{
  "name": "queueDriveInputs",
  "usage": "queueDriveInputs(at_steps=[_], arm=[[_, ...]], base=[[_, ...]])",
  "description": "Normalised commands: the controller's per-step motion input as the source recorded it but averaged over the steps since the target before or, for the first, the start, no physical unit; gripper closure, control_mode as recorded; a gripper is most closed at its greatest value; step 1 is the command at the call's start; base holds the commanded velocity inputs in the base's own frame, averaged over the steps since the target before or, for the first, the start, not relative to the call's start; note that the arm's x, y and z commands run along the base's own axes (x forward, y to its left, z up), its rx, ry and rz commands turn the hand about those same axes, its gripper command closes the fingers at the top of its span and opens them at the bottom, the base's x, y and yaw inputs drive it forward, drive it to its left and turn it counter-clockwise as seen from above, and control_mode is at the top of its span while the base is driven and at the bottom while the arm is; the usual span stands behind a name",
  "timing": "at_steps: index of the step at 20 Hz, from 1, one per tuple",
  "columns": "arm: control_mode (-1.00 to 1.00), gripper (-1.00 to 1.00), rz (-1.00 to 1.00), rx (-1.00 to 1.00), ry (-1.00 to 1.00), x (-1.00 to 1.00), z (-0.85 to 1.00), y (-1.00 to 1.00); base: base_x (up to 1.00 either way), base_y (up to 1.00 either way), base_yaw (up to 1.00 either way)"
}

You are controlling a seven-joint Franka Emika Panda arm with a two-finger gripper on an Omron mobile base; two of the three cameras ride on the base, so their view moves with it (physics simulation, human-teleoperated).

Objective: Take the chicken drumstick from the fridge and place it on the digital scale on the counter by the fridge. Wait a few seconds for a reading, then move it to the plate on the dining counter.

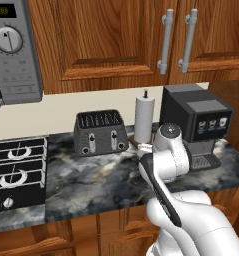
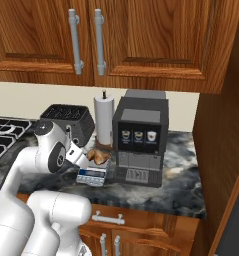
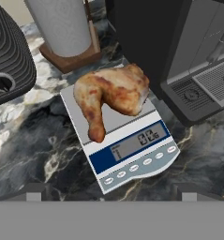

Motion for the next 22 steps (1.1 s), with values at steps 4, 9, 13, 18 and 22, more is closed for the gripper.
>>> queueDriveInputs(at_steps=[4, 9, 13, 18, 22], arm=[[-1.0, -1.0, 0.0, 0.0, 0.0, 0.0, 0.0, 0.0], [-1.0, -1.0, 0.0, 0.0, 0.0, 0.0, 0.0, 0.0], [-1.0, -1.0, 0.0, 0.0, 0.0, 0.0, 0.0, 0.0], [-1.0, -1.0, 0.0, 0.0, 0.0, 0.0, 0.0, 0.0], [-1.0, -1.0, 0.0, 0.0, 0.0, 0.0, 0.0, 0.0]], base=[[0.0, 0.0, 0.0], [0.0, 0.0, 0.0], [0.0, 0.0, 0.0], [0.0, 0.0, 0.0], [0.0, 0.0, 0.0]])
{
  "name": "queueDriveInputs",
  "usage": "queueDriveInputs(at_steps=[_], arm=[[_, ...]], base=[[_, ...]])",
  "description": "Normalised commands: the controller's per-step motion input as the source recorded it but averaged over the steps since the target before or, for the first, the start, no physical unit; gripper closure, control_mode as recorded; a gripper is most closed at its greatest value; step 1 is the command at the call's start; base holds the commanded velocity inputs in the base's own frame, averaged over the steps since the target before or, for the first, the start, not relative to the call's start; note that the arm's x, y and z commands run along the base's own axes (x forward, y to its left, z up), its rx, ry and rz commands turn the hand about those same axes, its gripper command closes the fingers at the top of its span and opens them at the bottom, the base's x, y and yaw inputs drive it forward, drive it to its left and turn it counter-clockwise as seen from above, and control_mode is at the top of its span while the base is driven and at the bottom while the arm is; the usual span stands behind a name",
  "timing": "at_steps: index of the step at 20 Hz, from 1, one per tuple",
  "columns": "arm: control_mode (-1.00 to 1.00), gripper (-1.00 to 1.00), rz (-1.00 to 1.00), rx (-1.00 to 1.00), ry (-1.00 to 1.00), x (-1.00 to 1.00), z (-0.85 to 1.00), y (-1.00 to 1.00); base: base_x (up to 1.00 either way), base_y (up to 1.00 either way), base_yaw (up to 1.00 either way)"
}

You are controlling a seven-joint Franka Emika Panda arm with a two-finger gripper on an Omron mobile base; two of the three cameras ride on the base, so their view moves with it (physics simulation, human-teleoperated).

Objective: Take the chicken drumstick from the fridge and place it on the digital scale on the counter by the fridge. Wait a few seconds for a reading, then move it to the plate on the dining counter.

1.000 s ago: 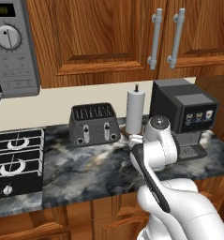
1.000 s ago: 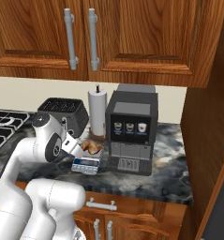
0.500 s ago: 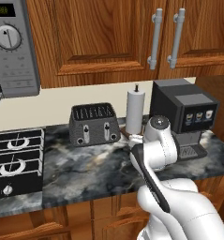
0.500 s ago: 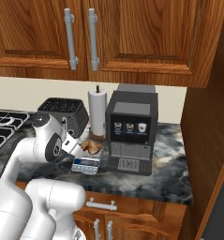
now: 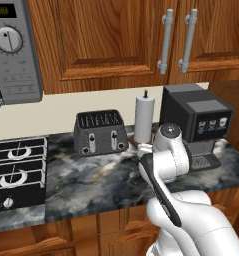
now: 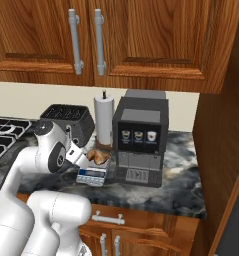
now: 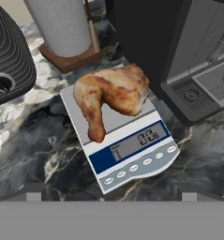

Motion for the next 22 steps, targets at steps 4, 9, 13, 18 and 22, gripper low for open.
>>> queueDriveInputs(at_steps=[4, 9, 13, 18, 22], arm=[[-1.0, -1.0, 0.0, 0.0, 0.0, 0.0, 0.0, 0.0], [-1.0, -1.0, 0.0, 0.0, 0.0, 0.0, 0.0, 0.0], [-1.0, -1.0, 0.0, 0.0, 0.0, 0.0, 0.0, 0.0], [-1.0, -1.0, 0.0, 0.0, 0.0, 0.0, 0.0, 0.0], [-1.0, -1.0, 0.0, 0.0, 0.0, 0.0, 0.0, 0.0]], base=[[0.0, 0.0, 0.0], [0.0, 0.0, 0.0], [0.0, 0.0, 0.0], [0.0, 0.0, 0.0], [0.0, 0.0, 0.0]])
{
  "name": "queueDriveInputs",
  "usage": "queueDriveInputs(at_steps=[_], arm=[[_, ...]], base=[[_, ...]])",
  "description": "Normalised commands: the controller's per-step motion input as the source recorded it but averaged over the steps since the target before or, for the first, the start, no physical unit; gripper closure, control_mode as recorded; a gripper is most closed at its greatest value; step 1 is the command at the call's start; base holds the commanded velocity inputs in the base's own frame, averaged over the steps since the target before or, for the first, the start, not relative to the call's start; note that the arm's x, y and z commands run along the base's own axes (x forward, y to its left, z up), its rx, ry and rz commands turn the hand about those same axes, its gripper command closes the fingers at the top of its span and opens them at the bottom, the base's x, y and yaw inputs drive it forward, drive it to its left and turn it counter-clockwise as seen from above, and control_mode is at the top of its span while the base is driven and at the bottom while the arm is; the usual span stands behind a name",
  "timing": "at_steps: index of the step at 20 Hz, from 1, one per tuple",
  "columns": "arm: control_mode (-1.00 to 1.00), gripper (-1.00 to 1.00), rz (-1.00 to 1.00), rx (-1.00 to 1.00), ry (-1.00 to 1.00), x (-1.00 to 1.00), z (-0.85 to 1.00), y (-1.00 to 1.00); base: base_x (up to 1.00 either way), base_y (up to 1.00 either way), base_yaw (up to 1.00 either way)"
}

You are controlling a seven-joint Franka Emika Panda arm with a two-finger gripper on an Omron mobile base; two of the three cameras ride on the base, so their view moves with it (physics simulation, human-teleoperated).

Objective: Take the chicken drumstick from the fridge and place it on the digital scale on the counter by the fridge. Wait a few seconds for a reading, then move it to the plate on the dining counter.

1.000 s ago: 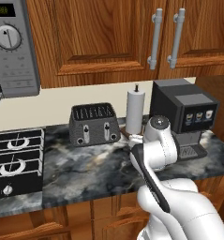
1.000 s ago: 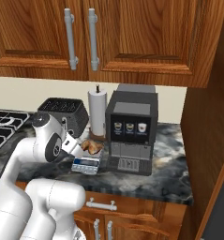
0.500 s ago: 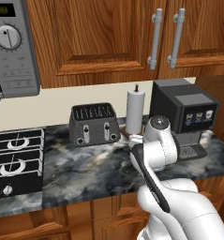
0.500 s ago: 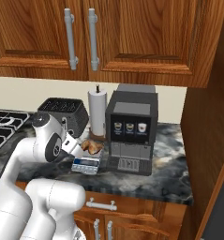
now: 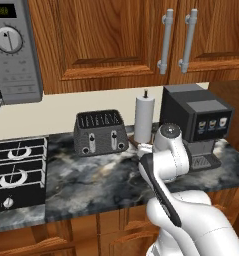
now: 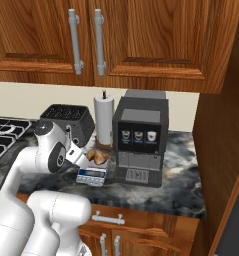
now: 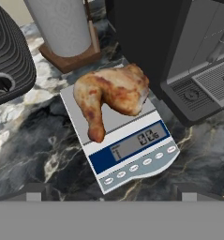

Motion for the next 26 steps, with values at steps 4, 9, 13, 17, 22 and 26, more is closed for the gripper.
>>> queueDriveInputs(at_steps=[4, 9, 13, 17, 22, 26], arm=[[-1.0, -1.0, 0.0, 0.0, 0.0, 0.0, 0.0, 0.0], [-1.0, -1.0, 0.0, 0.0, 0.0, 0.0, 0.0, 0.0], [-1.0, -1.0, 0.0, 0.0, 0.0, 0.0, 0.0, 0.0], [-1.0, -1.0, 0.0, 0.0, 0.0, 0.0, 0.0, 0.0], [-1.0, -1.0, 0.0, 0.0, 0.0, 0.0, 0.0, 0.0], [-1.0, -1.0, 0.0, 0.0, 0.0, 0.0, 0.0, 0.0]], base=[[0.0, 0.0, 0.0], [0.0, 0.0, 0.0], [0.0, 0.0, 0.0], [0.0, 0.0, 0.0], [0.0, 0.0, 0.0], [0.0, 0.0, 0.0]])
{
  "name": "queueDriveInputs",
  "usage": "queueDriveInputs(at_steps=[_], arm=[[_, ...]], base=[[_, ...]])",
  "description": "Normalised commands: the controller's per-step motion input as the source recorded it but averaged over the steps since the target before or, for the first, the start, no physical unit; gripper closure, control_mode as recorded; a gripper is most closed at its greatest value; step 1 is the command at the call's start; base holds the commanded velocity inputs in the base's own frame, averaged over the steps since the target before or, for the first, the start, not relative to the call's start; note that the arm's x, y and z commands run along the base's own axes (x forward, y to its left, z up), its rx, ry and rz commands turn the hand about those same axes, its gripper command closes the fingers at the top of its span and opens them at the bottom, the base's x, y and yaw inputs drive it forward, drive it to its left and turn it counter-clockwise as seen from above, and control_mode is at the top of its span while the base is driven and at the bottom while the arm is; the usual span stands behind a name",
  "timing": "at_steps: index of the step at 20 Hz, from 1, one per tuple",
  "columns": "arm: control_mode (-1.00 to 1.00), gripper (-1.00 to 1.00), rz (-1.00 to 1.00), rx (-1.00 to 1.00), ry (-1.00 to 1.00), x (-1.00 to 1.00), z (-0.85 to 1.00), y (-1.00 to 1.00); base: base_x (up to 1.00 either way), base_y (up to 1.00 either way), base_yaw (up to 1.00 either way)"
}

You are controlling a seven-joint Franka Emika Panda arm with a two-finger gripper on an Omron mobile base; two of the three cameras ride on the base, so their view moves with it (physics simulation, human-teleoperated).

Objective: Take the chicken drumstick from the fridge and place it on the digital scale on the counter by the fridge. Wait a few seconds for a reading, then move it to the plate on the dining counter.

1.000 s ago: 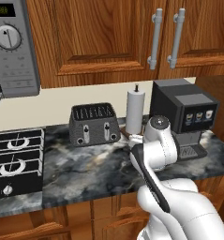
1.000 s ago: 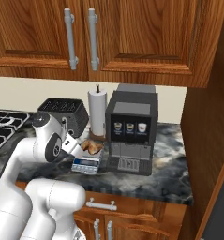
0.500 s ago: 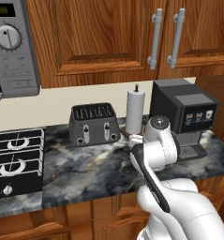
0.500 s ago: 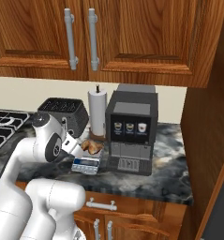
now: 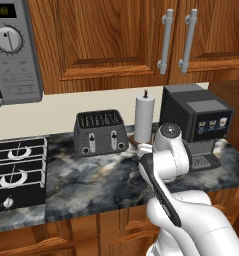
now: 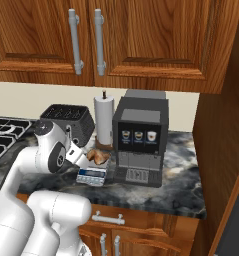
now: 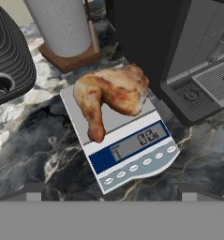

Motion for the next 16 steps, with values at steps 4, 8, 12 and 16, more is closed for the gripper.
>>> queueDriveInputs(at_steps=[4, 8, 12, 16], arm=[[-1.0, -1.0, 0.0, 0.0, 0.0, 0.0, 0.0, 0.0], [-1.0, -1.0, 0.0, 0.0, 0.0, 0.0, 0.0, 0.0], [-1.0, -1.0, 0.0, 0.0, 0.0, 0.0, 0.0, 0.0], [-1.0, -1.0, 0.0, 0.0, 0.0, 0.0, 0.0, 0.0]], base=[[0.0, 0.0, 0.0], [0.0, 0.0, 0.0], [0.0, 0.0, 0.0], [0.0, 0.0, 0.0]])
